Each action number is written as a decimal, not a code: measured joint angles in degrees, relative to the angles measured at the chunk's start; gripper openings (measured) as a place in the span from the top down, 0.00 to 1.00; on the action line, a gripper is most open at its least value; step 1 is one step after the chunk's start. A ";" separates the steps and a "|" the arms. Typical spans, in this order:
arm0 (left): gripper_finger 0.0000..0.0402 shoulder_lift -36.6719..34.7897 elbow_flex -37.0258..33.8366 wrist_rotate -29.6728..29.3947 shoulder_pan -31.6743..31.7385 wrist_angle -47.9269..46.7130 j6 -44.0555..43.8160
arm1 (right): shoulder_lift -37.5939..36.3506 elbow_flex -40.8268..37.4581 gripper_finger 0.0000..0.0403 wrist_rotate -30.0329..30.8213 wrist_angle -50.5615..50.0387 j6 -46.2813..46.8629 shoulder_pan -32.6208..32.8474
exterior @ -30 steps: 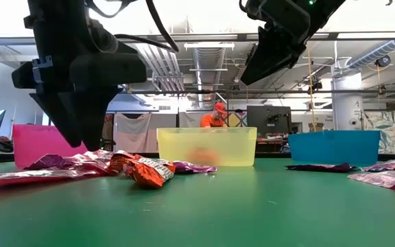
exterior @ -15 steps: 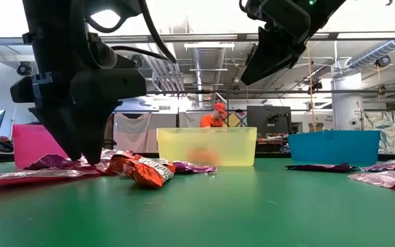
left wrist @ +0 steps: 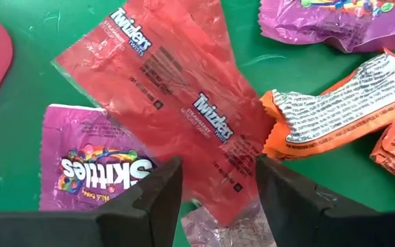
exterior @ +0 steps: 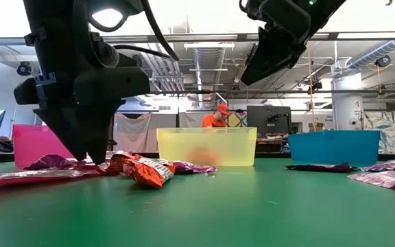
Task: Sort candy by brand, put in halloween buckets
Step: Put the red candy into the red bin
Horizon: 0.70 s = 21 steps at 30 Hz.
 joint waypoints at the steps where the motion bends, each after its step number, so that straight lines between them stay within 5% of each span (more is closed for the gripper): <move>1: 0.60 0.00 -0.09 -0.02 0.00 0.02 0.00 | 0.00 0.00 0.72 0.00 0.00 0.00 0.00; 21: 0.62 0.00 -0.17 -0.07 0.00 0.29 0.90 | 0.00 -0.24 0.72 -0.02 -0.02 0.00 0.00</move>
